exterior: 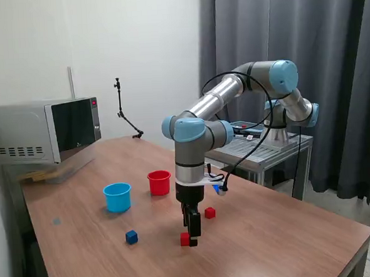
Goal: Place red objects in the red bin, and blue objects in the blue bin.
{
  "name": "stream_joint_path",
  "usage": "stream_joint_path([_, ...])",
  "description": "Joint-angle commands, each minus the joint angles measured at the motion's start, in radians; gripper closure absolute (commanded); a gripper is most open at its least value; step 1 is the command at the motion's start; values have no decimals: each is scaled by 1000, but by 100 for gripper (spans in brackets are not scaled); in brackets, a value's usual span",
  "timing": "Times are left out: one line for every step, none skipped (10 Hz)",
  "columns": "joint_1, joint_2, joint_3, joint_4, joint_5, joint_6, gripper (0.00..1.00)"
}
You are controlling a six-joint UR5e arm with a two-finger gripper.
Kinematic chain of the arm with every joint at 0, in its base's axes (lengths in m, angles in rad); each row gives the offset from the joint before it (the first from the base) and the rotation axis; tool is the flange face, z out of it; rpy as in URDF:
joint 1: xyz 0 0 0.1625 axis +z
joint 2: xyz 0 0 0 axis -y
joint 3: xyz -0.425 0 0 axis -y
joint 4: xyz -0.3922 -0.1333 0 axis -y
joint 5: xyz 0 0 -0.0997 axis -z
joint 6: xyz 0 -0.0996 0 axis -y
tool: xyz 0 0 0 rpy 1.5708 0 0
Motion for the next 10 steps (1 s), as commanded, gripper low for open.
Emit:
stream_joint_path([0, 0, 5, -8, 0, 30, 0])
stream_joint_path([-1, 1, 14, -9, 2, 33, 0])
stream_joint_path([-1, 1, 25, -12, 3, 41, 0])
stream_joint_path([-1, 0, 30, -43, -3, 41, 0])
stream_joint_path([-1, 1, 30, -51, -3, 41, 0])
stream_joint_path([-1, 1, 36, -51, -3, 36, 0])
stream_joint_path([-1, 1, 39, -52, -3, 35, 0])
stream_joint_path([-1, 3, 39, -57, -3, 33, 100])
stream_joint_path([-4, 3, 40, -61, -3, 32, 100])
stream_joint_path([-4, 3, 41, -61, -12, 32, 100])
